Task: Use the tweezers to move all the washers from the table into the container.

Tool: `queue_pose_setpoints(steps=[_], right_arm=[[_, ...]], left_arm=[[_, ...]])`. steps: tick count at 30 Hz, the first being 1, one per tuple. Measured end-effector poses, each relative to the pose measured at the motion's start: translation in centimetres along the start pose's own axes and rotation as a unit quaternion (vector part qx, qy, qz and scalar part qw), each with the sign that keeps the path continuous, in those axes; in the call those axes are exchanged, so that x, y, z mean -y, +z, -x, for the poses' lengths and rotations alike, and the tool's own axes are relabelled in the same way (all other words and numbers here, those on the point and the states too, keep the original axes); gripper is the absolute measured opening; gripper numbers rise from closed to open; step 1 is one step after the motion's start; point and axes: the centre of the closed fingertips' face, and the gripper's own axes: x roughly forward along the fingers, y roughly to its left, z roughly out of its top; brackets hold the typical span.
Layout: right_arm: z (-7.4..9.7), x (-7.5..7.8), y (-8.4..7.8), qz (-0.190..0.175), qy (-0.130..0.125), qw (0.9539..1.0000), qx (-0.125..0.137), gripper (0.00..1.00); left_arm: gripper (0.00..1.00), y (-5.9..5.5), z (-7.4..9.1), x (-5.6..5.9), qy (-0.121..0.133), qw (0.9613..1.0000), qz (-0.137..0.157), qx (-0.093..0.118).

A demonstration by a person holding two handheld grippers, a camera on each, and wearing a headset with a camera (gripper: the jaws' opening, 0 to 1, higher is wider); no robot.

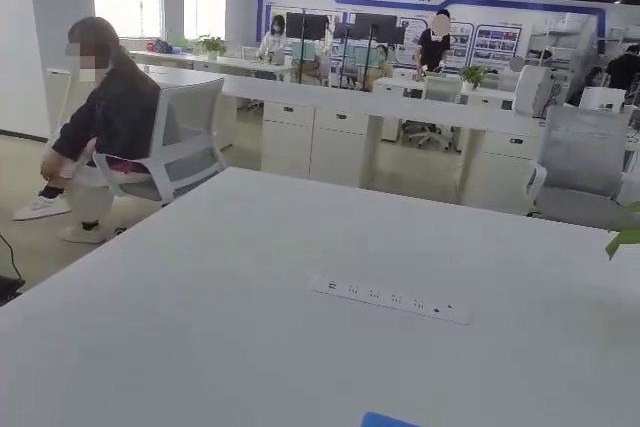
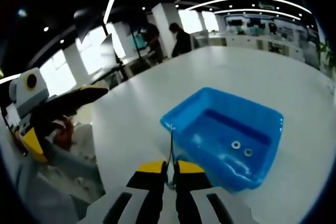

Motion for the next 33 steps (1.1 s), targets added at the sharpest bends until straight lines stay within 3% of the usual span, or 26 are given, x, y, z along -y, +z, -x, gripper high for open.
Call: queue_pose_setpoints(steps=[7, 13, 18, 21, 27, 33], right_arm=[[0.1, -0.5, -0.1, 0.008, 0.005, 0.9999, 0.0, 0.05], [0.0, -1.2, -0.3, 0.062, 0.009, 0.998, -0.013, 0.05], [-0.2, -2.0, -0.6, 0.127, 0.018, 0.9911, -0.033, 0.05], [-0.4, -2.4, -0.7, 0.172, 0.014, 0.9839, -0.047, 0.05], [-0.3, -2.5, -0.9, 0.195, 0.019, 0.979, -0.056, 0.03], [-0.3, -2.4, -0.8, 0.188, 0.016, 0.9809, -0.049, 0.02]], left_arm=[[0.82, 0.0, 0.0, 0.1, -0.001, 1.0, -0.002, -0.001], [0.82, 0.0, 0.0, 0.1, -0.001, 1.0, -0.003, -0.001], [0.82, 0.0, 0.0, 0.1, -0.001, 1.0, -0.003, -0.001], [0.82, -0.1, 0.0, 0.1, -0.003, 1.0, -0.003, -0.003], [0.82, -0.1, 0.0, 0.2, -0.004, 1.0, -0.006, -0.003], [0.82, 0.0, 0.0, 0.2, -0.003, 1.0, -0.006, -0.001]])
